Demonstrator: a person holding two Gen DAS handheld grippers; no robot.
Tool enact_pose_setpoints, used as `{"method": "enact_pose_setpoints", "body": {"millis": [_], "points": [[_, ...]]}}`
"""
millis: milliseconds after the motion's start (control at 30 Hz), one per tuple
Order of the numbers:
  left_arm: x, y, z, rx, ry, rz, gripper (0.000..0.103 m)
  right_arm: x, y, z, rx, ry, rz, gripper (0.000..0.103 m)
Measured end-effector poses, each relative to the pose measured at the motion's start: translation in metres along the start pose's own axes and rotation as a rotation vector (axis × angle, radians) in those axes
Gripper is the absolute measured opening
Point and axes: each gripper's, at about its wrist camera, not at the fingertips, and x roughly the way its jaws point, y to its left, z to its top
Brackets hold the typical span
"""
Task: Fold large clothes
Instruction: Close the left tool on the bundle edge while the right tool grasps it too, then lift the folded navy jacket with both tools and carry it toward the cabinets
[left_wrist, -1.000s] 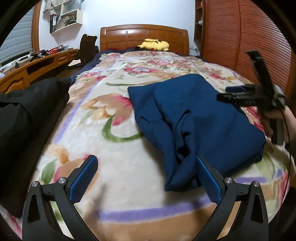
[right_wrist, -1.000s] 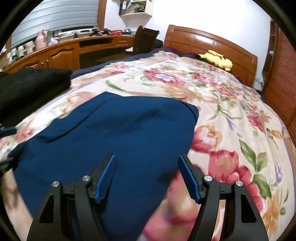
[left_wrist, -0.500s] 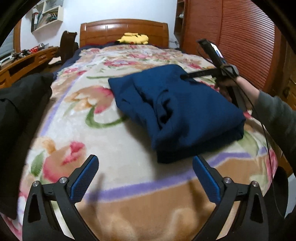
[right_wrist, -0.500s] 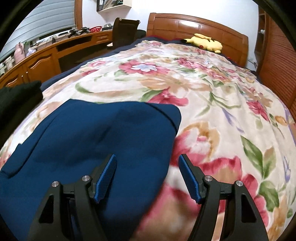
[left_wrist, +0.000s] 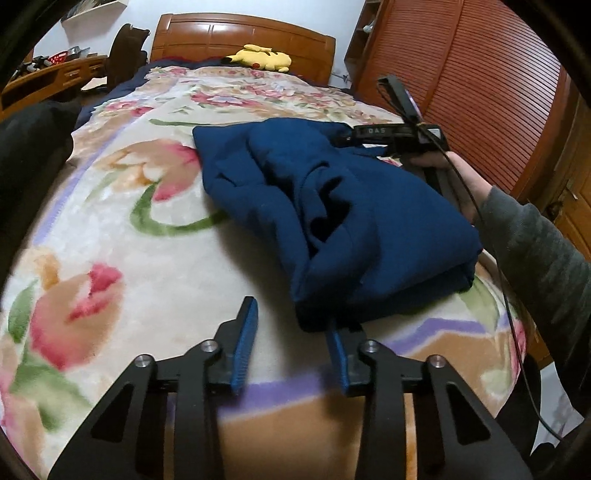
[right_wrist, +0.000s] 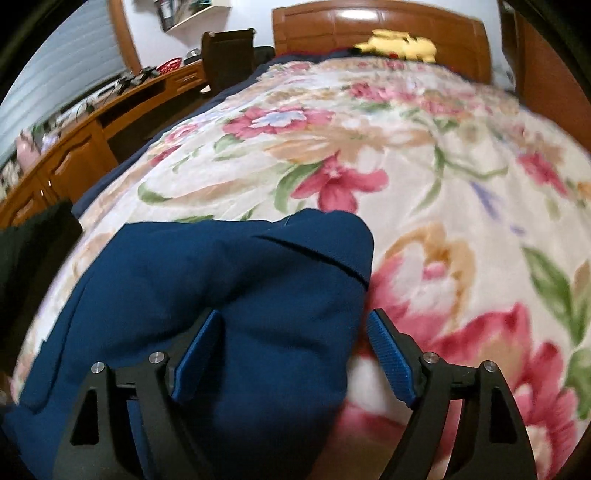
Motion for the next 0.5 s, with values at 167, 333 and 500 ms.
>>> {"method": "enact_pose_setpoints", "body": {"millis": [167,333,500], "points": [[-0.002,-0.01,-0.004,0.009,0.009,-0.017,0.016,0.006,-0.009,0.001,0.071,0.004,0.097,0.067],[-0.006,-0.013,-0.005,0.018,0.004,0.004,0.012,-0.004,0.003,-0.001,0.034,-0.001,0.1,0.031],[-0.024,-0.019,-0.001,0.031,-0.065,0.043,0.01,-0.032,0.004,-0.004,-0.01,-0.052,0.12,0.015]]}}
